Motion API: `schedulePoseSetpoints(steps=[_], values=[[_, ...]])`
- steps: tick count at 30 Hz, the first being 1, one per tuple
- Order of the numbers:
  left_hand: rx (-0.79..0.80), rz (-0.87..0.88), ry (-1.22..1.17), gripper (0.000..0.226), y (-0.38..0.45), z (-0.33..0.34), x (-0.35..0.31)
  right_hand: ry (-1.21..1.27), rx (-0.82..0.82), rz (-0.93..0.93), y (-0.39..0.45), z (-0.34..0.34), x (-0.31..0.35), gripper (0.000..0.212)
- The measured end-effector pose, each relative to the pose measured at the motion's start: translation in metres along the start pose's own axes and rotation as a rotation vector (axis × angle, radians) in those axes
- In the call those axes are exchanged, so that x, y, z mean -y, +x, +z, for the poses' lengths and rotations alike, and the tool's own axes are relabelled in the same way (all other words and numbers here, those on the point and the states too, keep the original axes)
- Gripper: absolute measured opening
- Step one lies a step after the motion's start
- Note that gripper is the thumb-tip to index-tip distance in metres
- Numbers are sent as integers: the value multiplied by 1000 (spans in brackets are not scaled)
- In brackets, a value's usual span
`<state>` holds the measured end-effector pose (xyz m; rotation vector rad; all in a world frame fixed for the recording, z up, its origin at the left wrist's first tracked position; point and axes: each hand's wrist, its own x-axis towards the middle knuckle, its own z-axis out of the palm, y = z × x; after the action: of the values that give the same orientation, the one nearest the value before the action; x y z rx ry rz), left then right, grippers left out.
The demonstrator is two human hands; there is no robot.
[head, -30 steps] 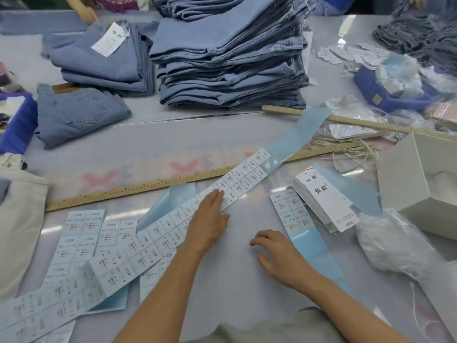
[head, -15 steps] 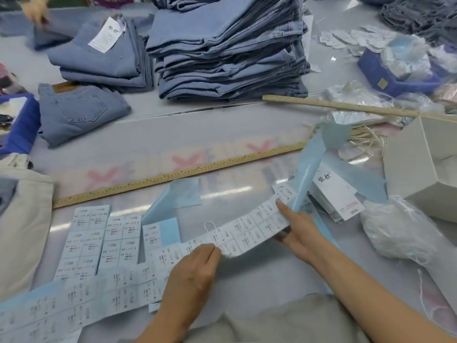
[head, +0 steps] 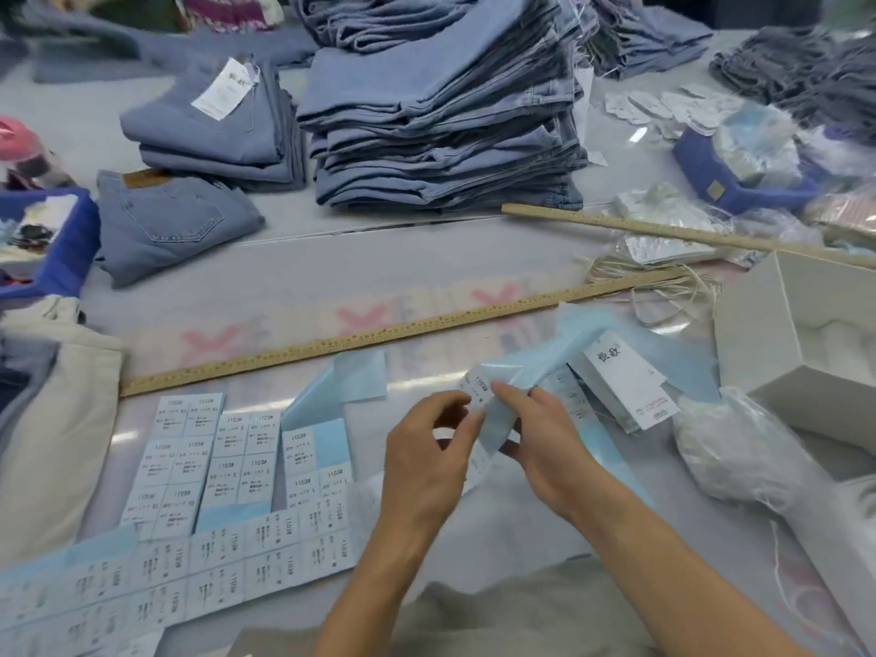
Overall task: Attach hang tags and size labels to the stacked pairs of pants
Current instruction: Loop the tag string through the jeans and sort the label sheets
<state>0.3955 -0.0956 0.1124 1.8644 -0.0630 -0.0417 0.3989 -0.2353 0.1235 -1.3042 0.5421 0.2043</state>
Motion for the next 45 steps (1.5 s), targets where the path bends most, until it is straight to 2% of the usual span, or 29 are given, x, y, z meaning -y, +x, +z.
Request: schedulePoseSetpoints(steps=[2, 4, 7, 12, 16, 20, 27, 29, 34, 39, 45], values=[[-58, 25, -57, 10, 1, 3, -11, 1, 99, -4, -19, 13, 5, 40], [-106, 31, -42, 12, -2, -2, -13, 30, 109, -6, -35, 18, 9, 49], [-128, 45, 19, 16, -10, -15, -12, -90, 96, -67, -53, 19, 8, 41], [-105, 140, 104, 10, -30, -31, -20, -248, 47, -157, -75, 26, 2, 35], [-78, 171, 211, 12, -42, -43, -20, -181, 50, -130, -89, 29, 2, 33], [29, 161, 120, 19, -55, -50, -31, -104, 80, -138, -101, 31, -4, 36], [-38, 157, 164, 11, -76, -53, -33, 23, 22, -109, -121, 37, -19, 32], [-32, 137, 127, 11, -81, -57, -33, 4, 3, -135, -124, 36, -20, 31], [28, 218, 244, 13, -88, -66, -33, -60, 10, -181, -129, 34, -26, 31], [107, 221, 344, 16, -83, -79, -28, -92, 169, -153, -131, 30, -26, 31], [195, 289, 341, 11, -78, -91, -19, -192, 54, -275, -123, 39, -32, 34]])
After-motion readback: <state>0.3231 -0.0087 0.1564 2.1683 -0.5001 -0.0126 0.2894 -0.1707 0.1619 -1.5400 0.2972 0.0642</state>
